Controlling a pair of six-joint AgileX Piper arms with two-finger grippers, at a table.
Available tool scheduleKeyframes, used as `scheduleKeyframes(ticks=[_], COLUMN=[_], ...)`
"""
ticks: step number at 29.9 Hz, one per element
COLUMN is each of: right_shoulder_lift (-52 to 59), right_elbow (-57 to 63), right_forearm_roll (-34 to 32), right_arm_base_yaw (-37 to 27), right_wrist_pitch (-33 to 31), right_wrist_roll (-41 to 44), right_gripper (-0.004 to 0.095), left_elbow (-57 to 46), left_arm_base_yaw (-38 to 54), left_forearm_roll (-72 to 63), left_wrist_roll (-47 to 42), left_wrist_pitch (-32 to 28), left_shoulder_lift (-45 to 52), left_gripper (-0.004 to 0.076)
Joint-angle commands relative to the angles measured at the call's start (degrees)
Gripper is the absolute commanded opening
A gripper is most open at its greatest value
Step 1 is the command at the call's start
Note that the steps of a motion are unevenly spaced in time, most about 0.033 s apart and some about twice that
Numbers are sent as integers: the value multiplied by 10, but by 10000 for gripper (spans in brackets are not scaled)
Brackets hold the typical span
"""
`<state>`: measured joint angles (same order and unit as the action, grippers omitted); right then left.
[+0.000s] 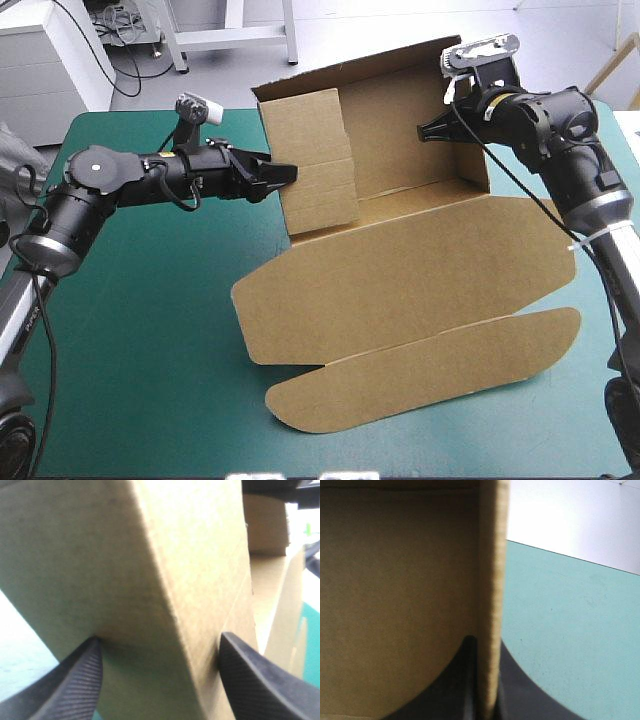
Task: Fold the box
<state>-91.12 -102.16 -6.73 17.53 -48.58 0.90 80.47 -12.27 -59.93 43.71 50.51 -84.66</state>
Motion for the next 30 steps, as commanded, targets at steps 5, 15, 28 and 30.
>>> scheduleKeyframes(ticks=[5,15,28,30], right_shoulder_lift=[21,21,21,21], right_elbow=[-16,-16,-16,-16], right_forearm_roll=[14,13,18,19], right_arm_base_yaw=[6,6,6,6], right_wrist_pitch=[78,94,92,92], right_wrist_roll=[55,67,67,67], right_gripper=[-8,-8,-11,-14], left_elbow=[161,203,203,203], left_arm_base_yaw=[-107,-225,-276,-276], left_forearm_roll=[371,778,940,940], left_wrist_roll=[-349,-690,-811,-811], left_wrist_pitch=[-52,-75,-68,-68], left_shoulder_lift=[5,-37,-42,-42], left_gripper=[466,465,193,89])
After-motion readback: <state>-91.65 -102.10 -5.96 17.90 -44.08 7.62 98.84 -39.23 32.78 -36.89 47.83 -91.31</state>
